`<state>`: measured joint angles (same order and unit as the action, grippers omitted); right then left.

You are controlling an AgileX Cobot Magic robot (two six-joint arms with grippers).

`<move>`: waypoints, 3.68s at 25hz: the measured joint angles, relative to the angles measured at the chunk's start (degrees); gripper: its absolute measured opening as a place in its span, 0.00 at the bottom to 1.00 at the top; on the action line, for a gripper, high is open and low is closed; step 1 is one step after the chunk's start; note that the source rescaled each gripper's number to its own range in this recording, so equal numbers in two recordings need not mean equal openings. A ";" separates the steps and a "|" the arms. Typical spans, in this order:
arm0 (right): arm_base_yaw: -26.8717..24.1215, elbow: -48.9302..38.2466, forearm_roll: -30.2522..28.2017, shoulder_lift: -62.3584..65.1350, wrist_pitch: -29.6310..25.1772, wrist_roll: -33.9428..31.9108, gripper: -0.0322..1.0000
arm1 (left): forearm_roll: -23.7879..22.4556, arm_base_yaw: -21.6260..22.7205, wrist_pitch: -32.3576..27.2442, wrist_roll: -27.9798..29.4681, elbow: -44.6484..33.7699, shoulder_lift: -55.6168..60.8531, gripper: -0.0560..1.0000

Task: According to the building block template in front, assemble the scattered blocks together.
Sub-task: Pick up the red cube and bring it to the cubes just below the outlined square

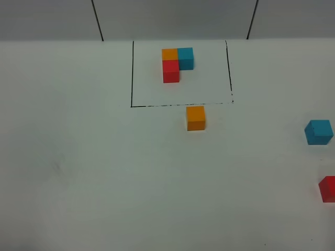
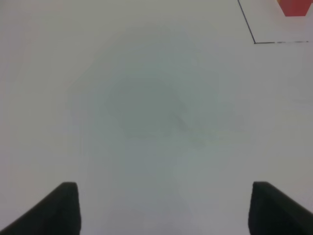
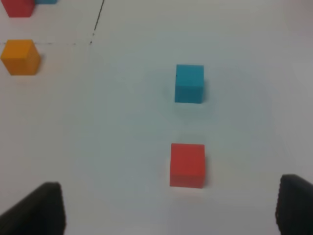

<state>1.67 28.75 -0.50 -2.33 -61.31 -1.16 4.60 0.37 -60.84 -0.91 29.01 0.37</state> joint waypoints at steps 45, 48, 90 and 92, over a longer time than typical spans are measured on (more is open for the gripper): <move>-9.51 6.69 5.73 -67.18 12.94 11.04 1.00 | 0.00 0.00 0.00 0.00 0.00 0.00 0.59; -10.29 6.69 7.05 -72.46 17.31 13.90 1.00 | 0.00 0.00 0.00 0.00 0.00 0.00 0.59; 30.88 26.90 -10.23 -89.07 8.06 -35.85 0.05 | 0.00 0.00 0.00 0.00 0.00 -0.22 0.59; 34.38 31.40 -11.70 -93.63 6.92 -39.09 0.05 | 0.00 0.00 0.00 0.00 0.00 -0.22 0.59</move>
<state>36.04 60.16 -12.20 -95.96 -54.39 -40.25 4.60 0.37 -60.84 -0.91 29.01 0.15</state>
